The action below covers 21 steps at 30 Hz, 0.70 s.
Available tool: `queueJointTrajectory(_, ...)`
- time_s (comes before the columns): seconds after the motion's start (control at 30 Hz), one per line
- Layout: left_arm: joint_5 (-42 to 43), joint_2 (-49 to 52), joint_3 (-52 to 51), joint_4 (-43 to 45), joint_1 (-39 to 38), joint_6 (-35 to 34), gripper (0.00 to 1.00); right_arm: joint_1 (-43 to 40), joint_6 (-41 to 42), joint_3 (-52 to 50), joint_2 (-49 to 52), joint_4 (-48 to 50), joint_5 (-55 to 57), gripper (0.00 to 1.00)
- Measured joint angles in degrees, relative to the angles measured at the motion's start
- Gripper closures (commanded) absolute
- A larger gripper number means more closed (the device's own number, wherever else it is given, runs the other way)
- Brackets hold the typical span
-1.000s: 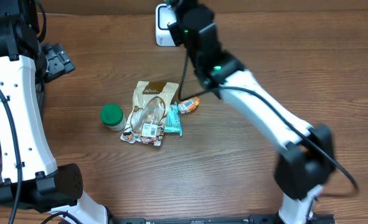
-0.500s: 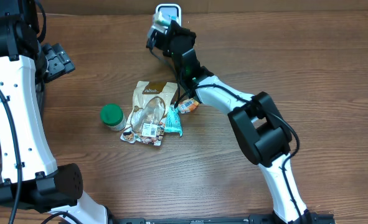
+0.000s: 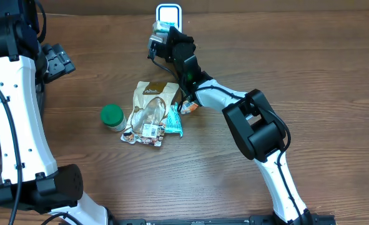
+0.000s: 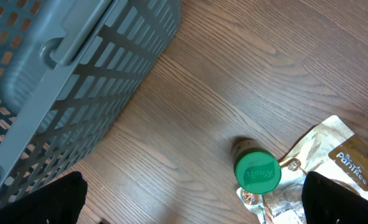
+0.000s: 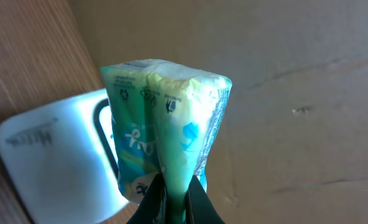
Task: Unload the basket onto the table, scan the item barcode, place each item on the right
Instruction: 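Lift the teal box and hold it in front of the barcode scanner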
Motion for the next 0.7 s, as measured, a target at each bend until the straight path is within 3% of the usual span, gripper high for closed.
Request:
queueJointTrajectory(0.3,0.0,0.0,0.0,0.0,0.0,0.0,0.0,-2.12,-0.2,0.42,-0.02,3.15,-1.55,0.96)
queueJointTrajectory(0.7,0.0,0.0,0.0,0.0,0.0,0.0,0.0,-3.56,-0.22,1.86,0.0,-1.38,-6.08,0.96)
